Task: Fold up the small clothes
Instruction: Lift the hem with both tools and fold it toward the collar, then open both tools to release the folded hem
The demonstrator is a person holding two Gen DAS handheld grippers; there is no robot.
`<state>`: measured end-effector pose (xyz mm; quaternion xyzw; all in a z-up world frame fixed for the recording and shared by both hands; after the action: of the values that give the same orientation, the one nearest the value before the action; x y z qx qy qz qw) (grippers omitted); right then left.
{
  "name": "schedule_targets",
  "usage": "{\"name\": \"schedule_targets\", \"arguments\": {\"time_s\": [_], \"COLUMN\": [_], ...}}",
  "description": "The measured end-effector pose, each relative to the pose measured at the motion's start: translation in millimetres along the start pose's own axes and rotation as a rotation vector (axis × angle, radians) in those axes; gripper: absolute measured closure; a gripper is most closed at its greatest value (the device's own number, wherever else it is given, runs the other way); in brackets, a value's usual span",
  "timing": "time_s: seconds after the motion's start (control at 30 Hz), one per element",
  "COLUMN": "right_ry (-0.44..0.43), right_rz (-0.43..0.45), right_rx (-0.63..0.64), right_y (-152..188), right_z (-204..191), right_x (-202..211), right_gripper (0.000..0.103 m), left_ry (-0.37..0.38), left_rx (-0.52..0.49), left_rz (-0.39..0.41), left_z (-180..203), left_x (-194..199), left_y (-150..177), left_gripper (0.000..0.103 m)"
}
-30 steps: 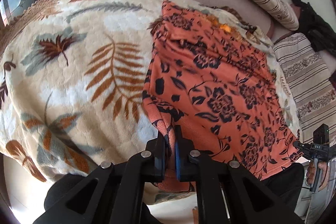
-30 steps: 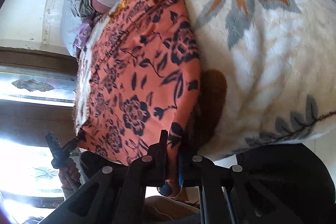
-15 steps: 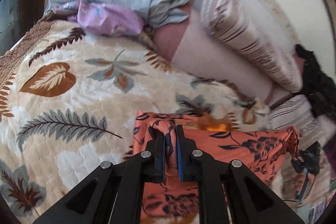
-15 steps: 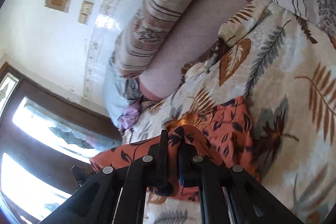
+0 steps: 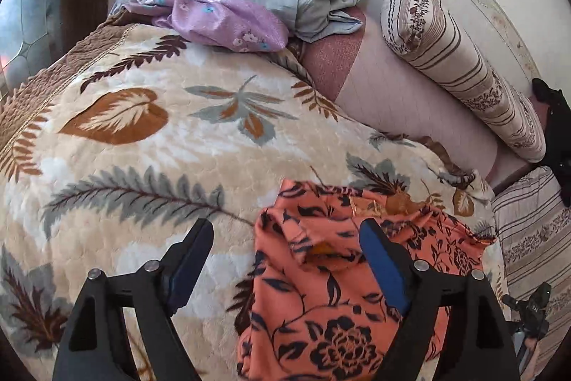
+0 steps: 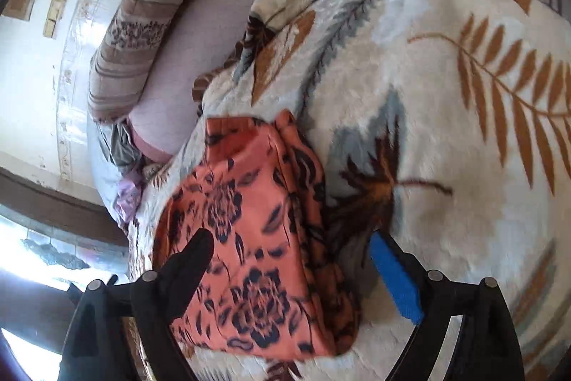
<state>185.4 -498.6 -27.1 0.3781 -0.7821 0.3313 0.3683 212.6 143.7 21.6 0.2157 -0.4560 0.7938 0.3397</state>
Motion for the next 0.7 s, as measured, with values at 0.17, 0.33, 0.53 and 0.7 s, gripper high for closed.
{"name": "schedule_targets", "arguments": {"time_s": [0.17, 0.33, 0.53, 0.7], "right_ry": [0.069, 0.187, 0.202, 0.118], "right_rz": [-0.001, 0.01, 0.017, 0.11], "right_rx": [0.137, 0.246, 0.279, 0.318], "right_y": [37, 42, 37, 49], "right_z": [-7, -30, -57, -75], "right_x": [-11, -24, -4, 82], "right_gripper": [0.012, 0.037, 0.08, 0.083], "left_ry": [-0.05, -0.15, -0.127, 0.0], "left_rx": [-0.022, -0.144, -0.16, -0.163], "left_rz": [-0.151, -0.2, -0.246, -0.141], "left_z": [-10, 11, 48, 76], "left_x": [-21, -61, -62, 13], "left_y": [59, 90, 66, 50], "left_gripper": [0.019, 0.026, 0.083, 0.084]}}
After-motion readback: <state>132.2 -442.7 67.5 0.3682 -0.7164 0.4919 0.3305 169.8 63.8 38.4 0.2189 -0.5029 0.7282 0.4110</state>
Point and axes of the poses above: each gripper's, at about its wrist camera, not at the fingertips, and x roughly against the way its jaws point, z to its right, y to its underside, the point moved 3 cm from there along -x, roughly the way its jaws point, and after that the axes turned 12 degrees about y, right-handed, at the moved point
